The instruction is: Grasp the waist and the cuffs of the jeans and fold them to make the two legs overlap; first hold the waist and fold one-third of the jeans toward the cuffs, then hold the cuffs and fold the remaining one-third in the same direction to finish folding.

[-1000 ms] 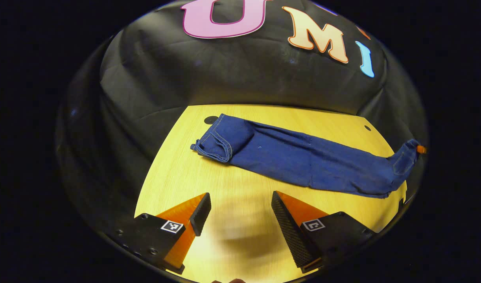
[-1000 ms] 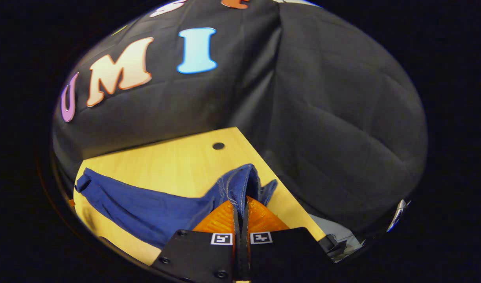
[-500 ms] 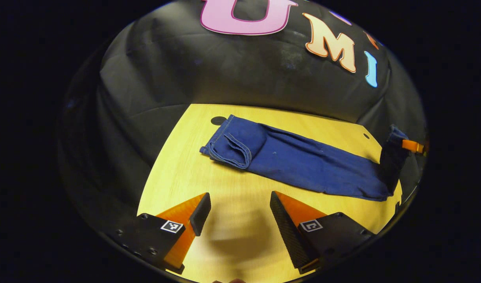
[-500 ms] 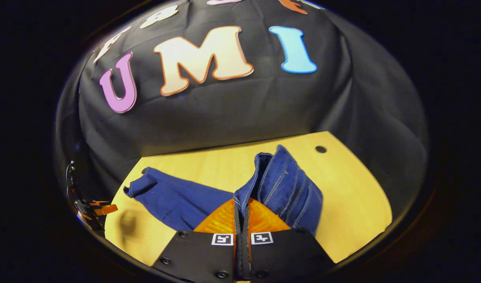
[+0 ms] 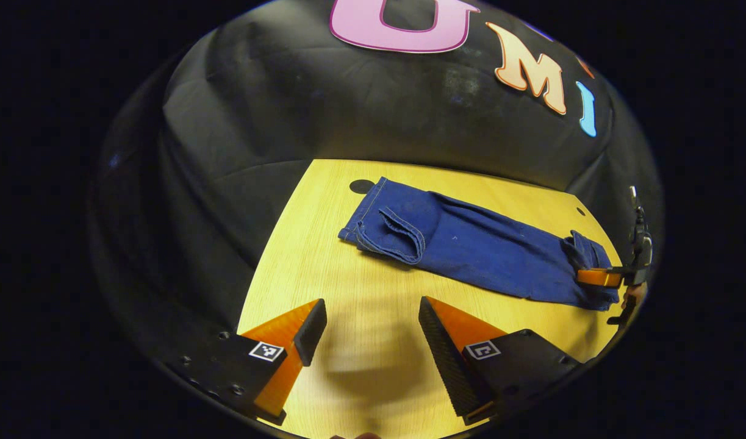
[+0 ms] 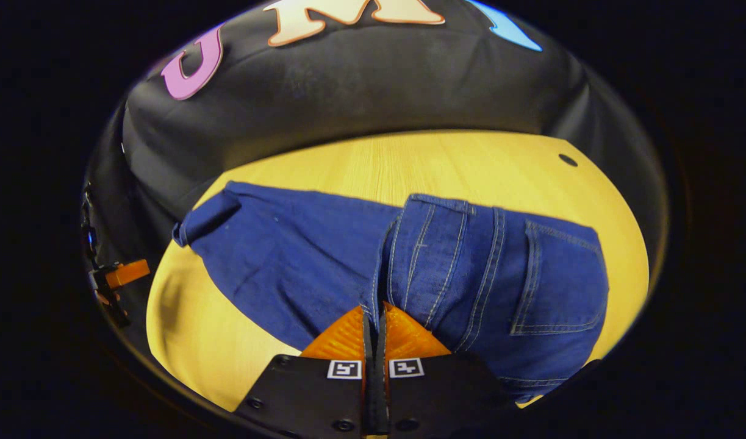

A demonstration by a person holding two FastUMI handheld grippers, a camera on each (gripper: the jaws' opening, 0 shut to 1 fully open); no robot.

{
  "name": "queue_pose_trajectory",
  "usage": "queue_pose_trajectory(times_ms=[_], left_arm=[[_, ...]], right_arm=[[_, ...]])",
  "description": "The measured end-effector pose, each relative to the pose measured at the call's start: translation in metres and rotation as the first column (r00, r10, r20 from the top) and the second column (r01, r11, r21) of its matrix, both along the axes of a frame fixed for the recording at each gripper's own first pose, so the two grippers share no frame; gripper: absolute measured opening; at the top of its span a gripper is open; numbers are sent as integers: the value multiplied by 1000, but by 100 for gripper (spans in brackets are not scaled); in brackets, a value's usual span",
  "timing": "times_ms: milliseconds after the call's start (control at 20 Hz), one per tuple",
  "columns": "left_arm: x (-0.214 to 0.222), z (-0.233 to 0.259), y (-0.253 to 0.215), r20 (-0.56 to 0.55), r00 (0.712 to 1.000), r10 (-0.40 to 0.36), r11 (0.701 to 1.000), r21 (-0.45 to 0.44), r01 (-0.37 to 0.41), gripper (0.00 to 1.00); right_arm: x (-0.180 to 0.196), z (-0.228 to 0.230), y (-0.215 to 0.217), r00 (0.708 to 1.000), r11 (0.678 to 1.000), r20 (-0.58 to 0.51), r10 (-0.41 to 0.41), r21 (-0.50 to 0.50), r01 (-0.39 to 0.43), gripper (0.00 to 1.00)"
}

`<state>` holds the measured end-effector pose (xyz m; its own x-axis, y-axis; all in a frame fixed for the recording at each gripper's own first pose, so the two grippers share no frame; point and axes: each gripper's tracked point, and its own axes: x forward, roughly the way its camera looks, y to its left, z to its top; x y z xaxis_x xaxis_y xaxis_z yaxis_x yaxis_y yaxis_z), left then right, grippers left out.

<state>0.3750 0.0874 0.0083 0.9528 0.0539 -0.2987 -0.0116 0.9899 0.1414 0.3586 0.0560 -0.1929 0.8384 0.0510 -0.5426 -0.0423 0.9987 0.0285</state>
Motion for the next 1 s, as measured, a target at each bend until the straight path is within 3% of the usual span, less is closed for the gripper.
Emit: queue_pose_trajectory(times_ms=[150,500,800,900,1000], left_arm=[[2,2,1,7,1000,1,1000,-6,-1,92],[3,3,0,-1,1000,8,1000,-19,-8,92],[14,-6,-6,-134,989,-66,997,-44,61,92],[14,-5,-14,-162,983,-86,996,-34,82,95],[13,-5,-16,-163,982,-94,996,-24,91,95]], right_arm=[[-1,-4,1,998,998,59,23,-56,-19,0],[-1,-7,3,989,985,-2,149,-90,-149,1],[10,-2,-1,982,983,-73,176,-46,-180,0],[9,9,-4,980,982,-58,188,-7,-189,2],[1,13,-3,978,979,-53,202,35,-200,19]])
